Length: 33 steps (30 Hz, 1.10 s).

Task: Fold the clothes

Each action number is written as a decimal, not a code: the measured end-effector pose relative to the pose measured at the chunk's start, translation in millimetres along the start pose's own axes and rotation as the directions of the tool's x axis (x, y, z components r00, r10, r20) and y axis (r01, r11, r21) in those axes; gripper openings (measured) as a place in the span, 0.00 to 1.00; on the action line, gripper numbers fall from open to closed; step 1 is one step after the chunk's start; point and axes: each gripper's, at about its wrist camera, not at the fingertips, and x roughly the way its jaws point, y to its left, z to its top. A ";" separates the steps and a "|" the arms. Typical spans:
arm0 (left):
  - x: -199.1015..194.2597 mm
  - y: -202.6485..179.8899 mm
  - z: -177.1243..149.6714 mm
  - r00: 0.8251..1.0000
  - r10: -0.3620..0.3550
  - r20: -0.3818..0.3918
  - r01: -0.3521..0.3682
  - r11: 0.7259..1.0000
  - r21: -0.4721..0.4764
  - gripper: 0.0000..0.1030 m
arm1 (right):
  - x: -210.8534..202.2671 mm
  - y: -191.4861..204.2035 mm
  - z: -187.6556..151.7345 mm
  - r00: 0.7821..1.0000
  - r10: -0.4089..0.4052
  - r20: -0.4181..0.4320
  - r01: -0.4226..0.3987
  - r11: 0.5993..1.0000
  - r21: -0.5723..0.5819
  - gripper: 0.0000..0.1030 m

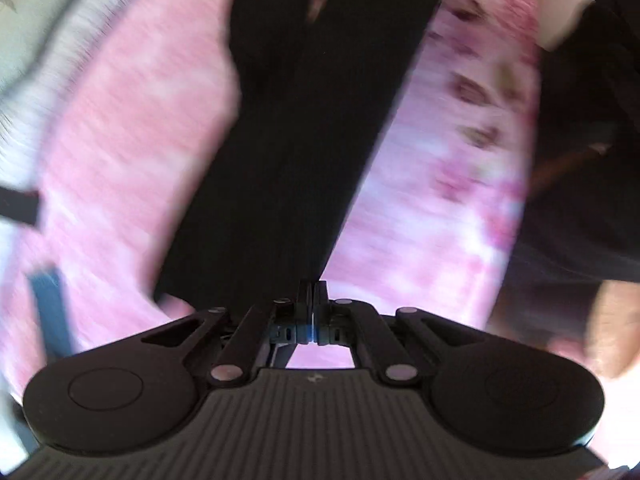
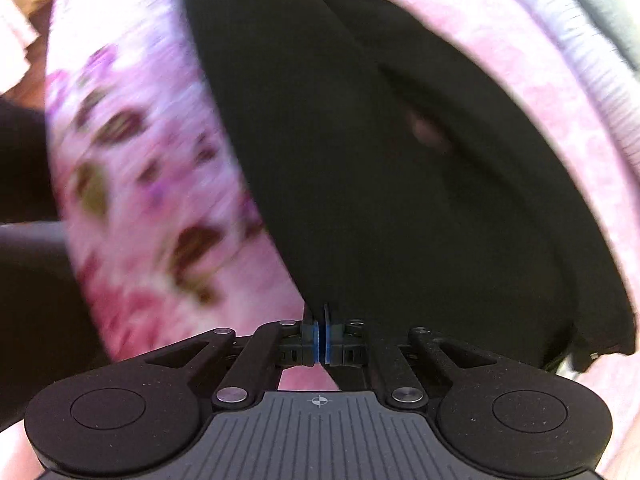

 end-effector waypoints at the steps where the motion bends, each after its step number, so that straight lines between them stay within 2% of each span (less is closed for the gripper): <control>1: 2.8 -18.2 -2.0 0.999 -0.035 -0.026 0.034 0.999 -0.035 0.00 | 2.3 2.5 -5.3 1.000 0.018 -0.013 -0.018 1.000 -0.025 0.02; 3: 9.4 -47.2 -1.3 0.994 -0.079 -0.070 0.073 0.994 -0.085 0.00 | 4.3 6.6 -13.9 0.998 0.034 -0.046 -0.038 0.997 -0.068 0.03; 4: 11.3 -56.2 -0.5 0.994 -0.079 -0.078 0.072 0.993 -0.097 0.04 | 4.1 7.0 -15.6 0.998 0.039 -0.054 -0.043 0.996 -0.080 0.03; 6: 12.8 -60.7 -0.1 0.994 -0.074 -0.077 0.062 0.988 -0.142 0.10 | -1.5 -0.9 -14.6 0.997 0.058 -0.054 -0.062 0.995 -0.077 0.12; 7: 10.7 -57.7 -1.6 0.996 -0.059 -0.073 0.046 0.985 -0.168 0.13 | -6.3 -1.6 -13.8 0.997 0.058 -0.054 -0.063 0.995 -0.084 0.32; 8: 8.2 -51.3 -6.3 0.997 -0.040 -0.065 0.027 0.981 -0.194 0.16 | -11.9 -3.3 -10.6 0.998 0.047 -0.048 -0.052 0.993 -0.103 0.61; 9: 7.9 -42.4 -9.0 0.998 -0.013 -0.054 0.001 0.977 -0.215 0.18 | -17.1 -5.0 -5.6 0.998 0.045 -0.039 -0.050 0.991 -0.121 0.72; 10: 7.6 -33.5 -11.6 0.999 0.014 -0.044 -0.024 0.971 -0.237 0.23 | -22.2 -6.3 -0.3 0.998 0.048 -0.030 -0.052 0.989 -0.137 0.77; 13: 18.0 5.1 -18.3 0.994 0.112 -0.022 -0.113 0.958 -0.264 0.24 | -33.3 -14.2 22.8 1.000 0.031 0.001 -0.030 0.988 -0.154 0.77; 16: 46.5 48.5 -20.0 0.973 0.230 0.003 -0.223 0.947 -0.232 0.25 | -33.2 -26.4 56.0 0.997 -0.053 0.051 0.059 0.990 -0.126 0.77; 19: 90.5 86.0 -19.8 0.948 0.317 0.015 -0.314 0.945 -0.086 0.26 | -22.4 -39.8 91.5 0.988 -0.129 0.079 0.136 0.987 -0.086 0.77; 22: 133.1 118.7 -21.3 0.918 0.394 0.040 -0.396 0.915 0.075 0.27 | -1.8 -51.6 122.8 0.983 -0.168 0.079 0.172 0.983 -0.060 0.77; 24: 155.3 136.6 -24.7 0.916 0.394 0.073 -0.400 0.904 0.150 0.27 | 13.1 -57.8 141.4 0.979 -0.188 0.074 0.193 0.979 -0.060 0.77; 25: 165.8 142.1 -27.1 0.924 0.374 0.082 -0.383 0.905 0.187 0.27 | 21.1 -56.9 148.3 0.979 -0.193 0.071 0.198 0.978 -0.064 0.77; 27: 179.2 149.9 -32.1 0.942 0.318 0.108 -0.335 0.902 0.274 0.17 | 35.4 -53.4 161.9 0.978 -0.199 0.063 0.203 0.976 -0.072 0.77; 28: 179.2 150.0 -34.0 0.951 0.286 0.121 -0.310 0.897 0.316 0.01 | 40.8 -52.2 166.1 0.978 -0.199 0.055 0.203 0.976 -0.078 0.77; 30: 172.7 152.6 -37.7 0.957 0.258 0.132 -0.288 0.892 0.349 0.00 | 52.1 -48.0 169.1 0.977 -0.210 0.045 0.213 0.972 -0.097 0.77; 31: 164.7 157.8 -39.7 0.960 0.243 0.141 -0.276 0.906 0.320 0.00 | 55.0 -46.5 171.4 0.975 -0.218 0.040 0.222 0.969 -0.110 0.77; 33: 143.1 173.0 -42.2 0.959 0.216 0.181 -0.249 0.950 0.186 0.00 | 59.3 -43.4 176.1 0.970 -0.240 0.034 0.243 0.961 -0.136 0.77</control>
